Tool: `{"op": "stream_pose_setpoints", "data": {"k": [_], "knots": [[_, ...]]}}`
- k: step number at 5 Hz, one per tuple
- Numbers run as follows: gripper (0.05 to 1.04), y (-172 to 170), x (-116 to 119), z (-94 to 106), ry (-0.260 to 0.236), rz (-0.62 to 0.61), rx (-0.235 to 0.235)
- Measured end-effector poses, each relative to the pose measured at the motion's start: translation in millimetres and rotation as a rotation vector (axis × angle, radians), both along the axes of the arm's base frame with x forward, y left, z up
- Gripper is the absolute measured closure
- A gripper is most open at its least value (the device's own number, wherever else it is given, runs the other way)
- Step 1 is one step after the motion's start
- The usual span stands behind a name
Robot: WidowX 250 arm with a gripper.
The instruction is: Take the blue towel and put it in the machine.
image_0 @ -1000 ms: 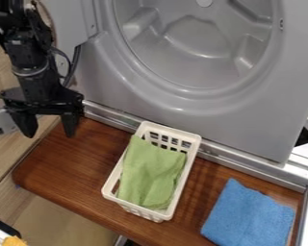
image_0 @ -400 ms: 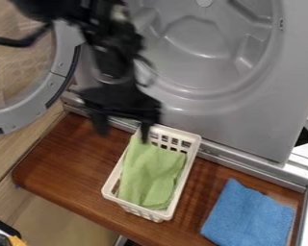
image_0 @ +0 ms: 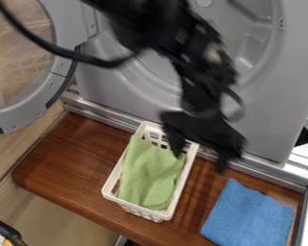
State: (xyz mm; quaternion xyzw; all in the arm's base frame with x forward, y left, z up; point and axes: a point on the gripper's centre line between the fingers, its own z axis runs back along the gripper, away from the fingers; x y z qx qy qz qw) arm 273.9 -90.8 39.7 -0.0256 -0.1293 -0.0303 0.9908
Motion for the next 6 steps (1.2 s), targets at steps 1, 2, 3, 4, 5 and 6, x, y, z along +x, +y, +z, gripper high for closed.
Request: {"op": "stream_pose_setpoints", "data": {"k": [1,2,3,4,5,6], "knots": [[0.084,-48,1,-25.9,0.014,-0.066,-0.015],[0.084,-93,2,-55.7,0.037,-0.048,-0.019],[0.084,-107,3,-80.3,0.127,-0.048,0.086],[0.084,-101,0,-99.7,0.183,-0.03,0.135],[0.084,-85,-6,-101.1,0.199,0.002,0.161],[0.084,-76,1,-101.8,0.206,0.033,0.107]]}}
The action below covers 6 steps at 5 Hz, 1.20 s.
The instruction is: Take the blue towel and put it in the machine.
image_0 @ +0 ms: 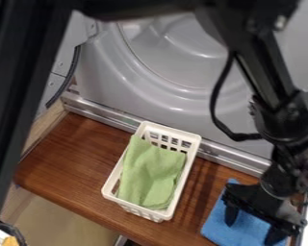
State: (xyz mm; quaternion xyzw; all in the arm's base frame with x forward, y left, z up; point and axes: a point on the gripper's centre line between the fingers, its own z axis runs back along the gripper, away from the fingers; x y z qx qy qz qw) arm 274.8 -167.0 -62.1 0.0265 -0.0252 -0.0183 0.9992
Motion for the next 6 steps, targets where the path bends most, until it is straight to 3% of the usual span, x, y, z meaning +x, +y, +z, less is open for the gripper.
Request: {"op": "stream_pose_setpoints", "data": {"k": [1,3,4,5,6], "knots": [[0.125,0,2,-13.3,0.043,0.004,0.005],[0.707,-4,4,-14.2,0.048,-0.012,0.018],[0.915,-6,5,-15.4,0.06,-0.026,0.02],[1.004,0,-4,-13.3,0.069,-0.026,0.031],[1.014,5,1,23.9,0.017,-0.009,0.026]]}}
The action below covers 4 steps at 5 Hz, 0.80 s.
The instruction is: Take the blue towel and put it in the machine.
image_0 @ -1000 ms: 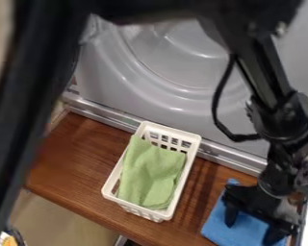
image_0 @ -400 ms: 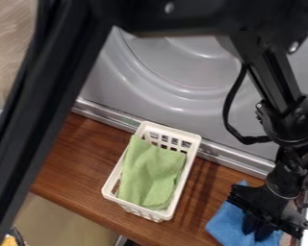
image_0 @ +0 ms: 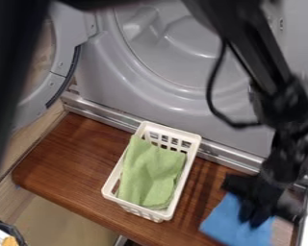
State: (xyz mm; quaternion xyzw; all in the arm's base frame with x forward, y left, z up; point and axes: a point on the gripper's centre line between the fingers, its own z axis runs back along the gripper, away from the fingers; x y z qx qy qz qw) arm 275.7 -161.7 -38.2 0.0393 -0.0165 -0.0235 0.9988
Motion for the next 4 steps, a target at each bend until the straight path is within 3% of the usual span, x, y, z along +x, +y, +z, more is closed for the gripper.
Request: {"op": "stream_pose_setpoints", "data": {"k": [2,3,4], "knots": [[1.015,8,6,75.6,-0.122,0.084,-0.029],[1.015,38,17,93.2,-0.14,0.166,-0.02],[1.015,65,31,119.0,-0.196,0.192,0.049]]}}
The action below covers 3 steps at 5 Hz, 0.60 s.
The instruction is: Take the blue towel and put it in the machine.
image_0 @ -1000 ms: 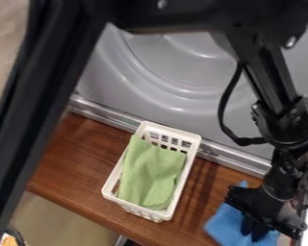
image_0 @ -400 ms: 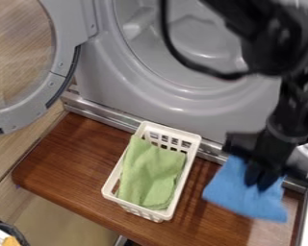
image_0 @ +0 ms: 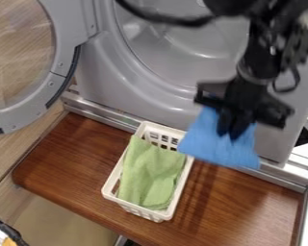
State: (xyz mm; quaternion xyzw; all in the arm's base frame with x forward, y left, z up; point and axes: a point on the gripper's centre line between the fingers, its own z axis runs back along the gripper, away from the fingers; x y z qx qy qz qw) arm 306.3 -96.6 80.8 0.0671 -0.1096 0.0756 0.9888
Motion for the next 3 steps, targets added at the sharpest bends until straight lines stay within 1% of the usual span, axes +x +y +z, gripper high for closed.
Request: {"op": "stream_pose_setpoints", "data": {"k": [1,2,3], "knots": [[1.015,41,13,14.8,-0.027,0.093,0.059],[1.015,72,43,21.9,-0.085,0.161,0.08],[1.015,96,68,12.3,-0.103,0.17,0.107]]}}
